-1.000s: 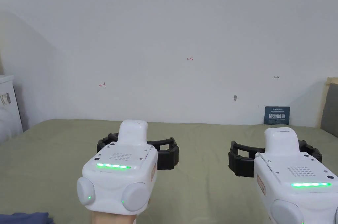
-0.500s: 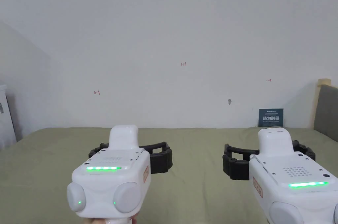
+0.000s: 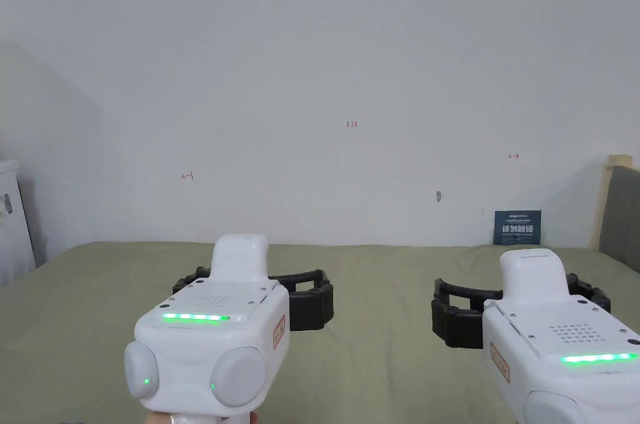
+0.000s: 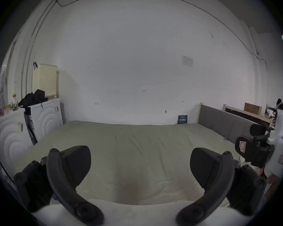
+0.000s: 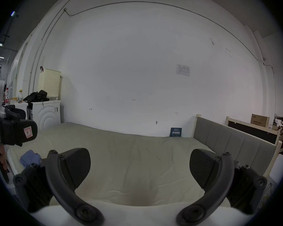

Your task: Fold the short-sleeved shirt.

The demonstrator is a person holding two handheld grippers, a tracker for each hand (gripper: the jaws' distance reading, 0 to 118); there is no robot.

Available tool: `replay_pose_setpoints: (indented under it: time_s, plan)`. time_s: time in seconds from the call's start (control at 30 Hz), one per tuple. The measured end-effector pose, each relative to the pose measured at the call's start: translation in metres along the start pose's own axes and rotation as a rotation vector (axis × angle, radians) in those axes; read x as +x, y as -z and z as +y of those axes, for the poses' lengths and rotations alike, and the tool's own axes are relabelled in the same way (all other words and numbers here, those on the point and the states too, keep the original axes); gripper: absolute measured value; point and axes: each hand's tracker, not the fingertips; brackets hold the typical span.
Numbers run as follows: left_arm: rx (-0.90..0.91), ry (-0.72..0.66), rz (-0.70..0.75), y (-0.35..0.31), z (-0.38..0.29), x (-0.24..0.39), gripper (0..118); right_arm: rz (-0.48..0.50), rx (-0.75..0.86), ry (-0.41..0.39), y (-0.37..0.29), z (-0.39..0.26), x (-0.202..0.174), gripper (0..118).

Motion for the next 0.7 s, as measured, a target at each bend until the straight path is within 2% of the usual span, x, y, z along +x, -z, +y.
replay_pose_setpoints:
  time_s: [0.13,0.3,0.43,0.57,0.7]
  plan:
    - [0.004,0.075,0.105,-0.002,-0.001,0.008,118,-0.007,-0.003,0.006,0.001,-0.001,0.003,118]
    - [0.015,0.055,0.045,-0.007,0.000,0.006,118,-0.005,-0.012,0.020,0.000,-0.002,0.004,118]
    - [-0.007,0.025,0.026,-0.008,0.005,0.006,118,-0.003,-0.016,0.003,-0.001,-0.003,0.001,118]
    - [-0.146,0.003,0.004,-0.003,0.011,0.005,118,0.005,-0.020,0.017,0.001,-0.004,0.002,118]
    - [-0.098,-0.019,-0.009,-0.005,0.008,0.000,118,0.004,-0.025,0.023,0.001,-0.004,0.001,118]
